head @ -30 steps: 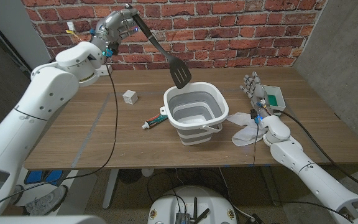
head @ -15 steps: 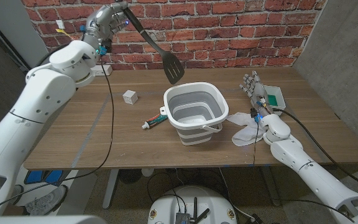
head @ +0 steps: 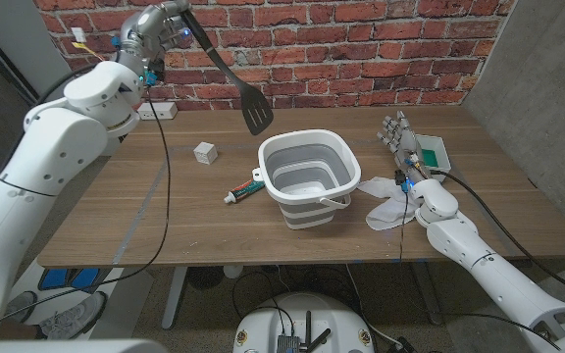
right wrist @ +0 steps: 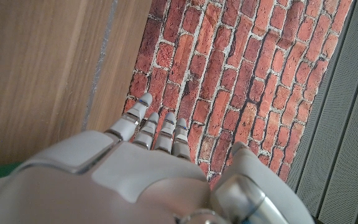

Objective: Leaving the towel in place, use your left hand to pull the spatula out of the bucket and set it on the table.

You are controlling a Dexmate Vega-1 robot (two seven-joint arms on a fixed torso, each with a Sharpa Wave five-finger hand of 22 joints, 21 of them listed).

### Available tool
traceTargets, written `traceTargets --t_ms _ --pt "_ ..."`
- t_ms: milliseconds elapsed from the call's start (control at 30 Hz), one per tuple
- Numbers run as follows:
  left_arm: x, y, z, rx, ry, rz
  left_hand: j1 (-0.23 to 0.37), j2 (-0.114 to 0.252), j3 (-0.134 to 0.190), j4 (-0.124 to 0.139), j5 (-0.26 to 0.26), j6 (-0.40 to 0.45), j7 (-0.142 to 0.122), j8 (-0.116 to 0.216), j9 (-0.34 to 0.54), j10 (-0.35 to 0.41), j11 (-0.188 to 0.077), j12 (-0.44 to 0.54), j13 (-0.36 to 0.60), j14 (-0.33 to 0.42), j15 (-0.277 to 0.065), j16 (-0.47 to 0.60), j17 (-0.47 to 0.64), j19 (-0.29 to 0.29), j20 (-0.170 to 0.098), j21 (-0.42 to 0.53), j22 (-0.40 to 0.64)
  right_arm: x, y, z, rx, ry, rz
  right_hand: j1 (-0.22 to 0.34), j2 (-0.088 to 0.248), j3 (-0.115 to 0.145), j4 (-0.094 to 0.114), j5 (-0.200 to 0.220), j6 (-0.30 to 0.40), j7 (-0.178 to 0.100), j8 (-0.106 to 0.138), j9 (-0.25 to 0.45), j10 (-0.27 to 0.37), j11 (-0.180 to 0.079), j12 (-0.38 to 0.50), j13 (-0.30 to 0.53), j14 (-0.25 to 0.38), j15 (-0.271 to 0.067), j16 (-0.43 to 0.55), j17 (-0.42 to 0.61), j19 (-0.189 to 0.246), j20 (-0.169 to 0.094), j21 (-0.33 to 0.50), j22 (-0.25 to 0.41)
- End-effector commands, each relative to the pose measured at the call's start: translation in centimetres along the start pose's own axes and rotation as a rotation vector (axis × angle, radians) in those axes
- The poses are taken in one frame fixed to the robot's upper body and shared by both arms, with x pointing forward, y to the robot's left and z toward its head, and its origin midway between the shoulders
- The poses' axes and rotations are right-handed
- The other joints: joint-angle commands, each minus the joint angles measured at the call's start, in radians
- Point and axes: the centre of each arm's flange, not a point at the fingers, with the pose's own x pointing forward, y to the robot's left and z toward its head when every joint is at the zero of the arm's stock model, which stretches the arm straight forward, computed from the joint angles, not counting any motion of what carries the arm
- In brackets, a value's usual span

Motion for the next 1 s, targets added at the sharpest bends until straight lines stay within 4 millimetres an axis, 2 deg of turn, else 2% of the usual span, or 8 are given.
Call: traceTargets --t_ms 33,400,1000 --pt "0.3 1.3 -0.1 0.095 0.065 0.023 0.071 0.076 0.037 0.026 0.004 0.013 0.006 0.005 0.003 0.053 -0.055 0.004 0.001 0.006 -0.1 -0.004 0.002 0.001 -0.004 0.003 0.003 0.1 0.2 0.0 -0.004 0.0 0.006 -0.006 0.035 0.008 0.0 0.004 0.008 -0.003 0.002 0.002 0.005 0.0 0.006 0.002 -0.002 -0.01 0.003 0.003 -0.004 -0.011 0.003 0.002" --pt "0.9 1.2 0.6 0.232 0.083 0.016 0.069 0.076 0.037 0.027 0.003 0.01 0.007 0.004 0.004 0.051 -0.055 0.004 0.002 0.005 -0.1 -0.004 0.002 -0.001 -0.005 0.002 0.003 0.0 0.5 -0.5 0.0 0.008 0.006 -0.007 0.035 0.01 0.0 0.004 0.009 -0.001 0.003 0.002 0.004 0.001 0.006 0.002 -0.002 -0.01 0.003 0.003 -0.003 -0.012 0.003 0.002" --pt "2.6 -0.5 1.3 0.482 0.165 -0.063 0.067 0.078 0.039 0.027 0.004 0.012 0.011 0.005 0.005 0.053 -0.052 0.005 0.002 0.01 -0.099 -0.003 0.003 -0.001 -0.006 0.002 0.003 0.5 0.6 -0.3 0.001 0.01 0.007 -0.008 0.034 0.011 0.0 0.004 0.009 -0.001 0.002 0.002 0.003 0.001 0.005 0.002 -0.002 -0.01 0.004 0.002 -0.003 -0.012 0.003 0.002"
